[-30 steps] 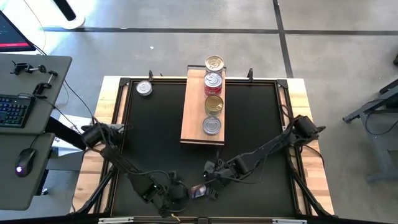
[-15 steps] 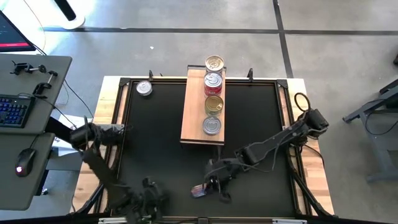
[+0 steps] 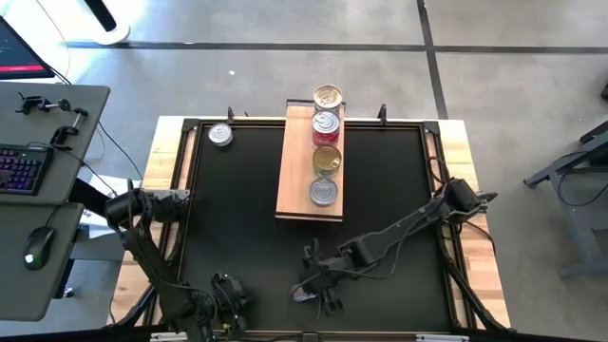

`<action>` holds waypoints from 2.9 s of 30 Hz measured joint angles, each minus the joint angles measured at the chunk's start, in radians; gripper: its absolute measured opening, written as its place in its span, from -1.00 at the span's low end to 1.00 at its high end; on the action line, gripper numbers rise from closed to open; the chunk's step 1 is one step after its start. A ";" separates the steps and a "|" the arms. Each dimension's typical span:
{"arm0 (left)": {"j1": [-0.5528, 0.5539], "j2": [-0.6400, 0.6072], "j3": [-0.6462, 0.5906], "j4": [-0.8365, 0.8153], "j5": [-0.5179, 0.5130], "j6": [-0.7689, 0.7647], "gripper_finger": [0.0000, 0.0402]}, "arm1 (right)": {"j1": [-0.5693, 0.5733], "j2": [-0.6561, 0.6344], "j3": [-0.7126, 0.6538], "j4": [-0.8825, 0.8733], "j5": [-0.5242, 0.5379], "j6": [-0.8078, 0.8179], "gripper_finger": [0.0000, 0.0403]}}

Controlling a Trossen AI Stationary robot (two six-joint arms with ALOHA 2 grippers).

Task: Stack canned seafood by type on shelf
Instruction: Stack the blue-pink tuna can on top of the blue-pink tuna can on the shelf

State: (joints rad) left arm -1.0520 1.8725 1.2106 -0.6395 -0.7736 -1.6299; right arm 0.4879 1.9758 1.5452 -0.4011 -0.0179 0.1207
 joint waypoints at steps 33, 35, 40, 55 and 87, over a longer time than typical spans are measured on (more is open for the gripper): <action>0.099 -0.216 0.000 -0.273 -0.039 0.149 -1.00 | 0.012 0.100 0.054 -0.015 0.069 0.175 -0.18; 0.102 -0.258 0.000 -0.345 -0.082 0.150 -1.00 | 0.012 0.070 0.109 -0.070 0.088 0.169 -0.18; 0.111 -0.339 0.000 -0.449 -0.209 0.174 -1.00 | 0.013 0.031 0.301 -0.278 0.212 0.121 -0.18; 0.330 -0.318 0.000 0.252 0.228 1.048 -1.00 | -0.246 0.028 0.796 -0.888 0.768 -0.239 -0.18; 0.765 -0.642 -0.685 1.691 0.551 0.964 -1.00 | -0.982 -0.151 0.764 -0.658 0.317 -0.945 -0.18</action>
State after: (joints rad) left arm -0.2869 1.2301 0.5257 1.0512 -0.2227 -0.6660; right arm -0.4937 1.8248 2.3089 -1.0593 0.2993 -0.8243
